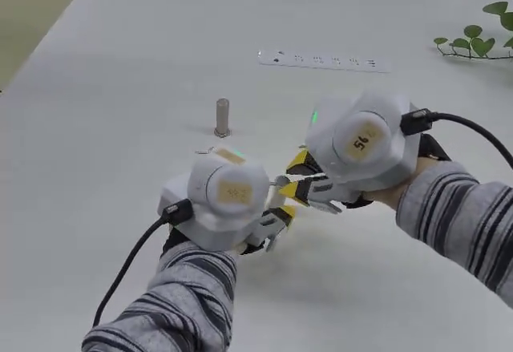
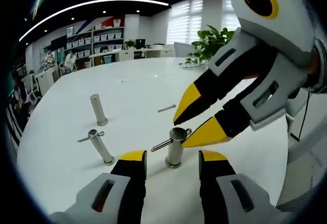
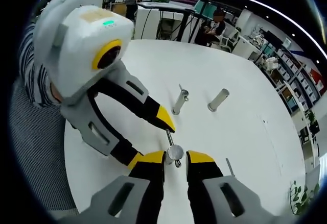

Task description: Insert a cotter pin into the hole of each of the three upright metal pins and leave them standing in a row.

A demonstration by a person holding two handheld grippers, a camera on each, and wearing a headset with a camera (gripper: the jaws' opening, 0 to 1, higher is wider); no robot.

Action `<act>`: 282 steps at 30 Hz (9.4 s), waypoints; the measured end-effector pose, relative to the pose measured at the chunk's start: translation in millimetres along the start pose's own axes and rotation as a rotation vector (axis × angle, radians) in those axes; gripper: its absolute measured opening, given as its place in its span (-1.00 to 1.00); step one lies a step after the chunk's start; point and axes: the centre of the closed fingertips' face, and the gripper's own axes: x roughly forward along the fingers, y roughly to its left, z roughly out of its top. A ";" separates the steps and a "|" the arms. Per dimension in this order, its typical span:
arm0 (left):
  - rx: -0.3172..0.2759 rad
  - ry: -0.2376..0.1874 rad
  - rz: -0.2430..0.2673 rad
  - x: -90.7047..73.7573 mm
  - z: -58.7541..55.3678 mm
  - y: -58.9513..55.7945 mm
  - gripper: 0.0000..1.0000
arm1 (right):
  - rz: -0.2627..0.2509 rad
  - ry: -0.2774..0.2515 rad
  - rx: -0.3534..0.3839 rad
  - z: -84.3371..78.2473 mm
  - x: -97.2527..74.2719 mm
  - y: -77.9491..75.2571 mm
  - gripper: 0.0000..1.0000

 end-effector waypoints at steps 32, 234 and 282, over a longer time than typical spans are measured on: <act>0.021 -0.045 0.013 -52.2 5.4 9.0 0.21 | 0.128 0.019 0.223 4.6 8.9 -14.0 -0.84; 0.012 -0.099 0.065 -49.7 24.0 16.6 0.96 | -0.176 -0.181 0.562 -47.3 -2.5 -9.9 -0.82; -0.009 -0.102 0.122 -83.3 5.9 5.6 0.97 | 0.024 -0.131 0.332 -41.9 -71.4 -29.7 -0.41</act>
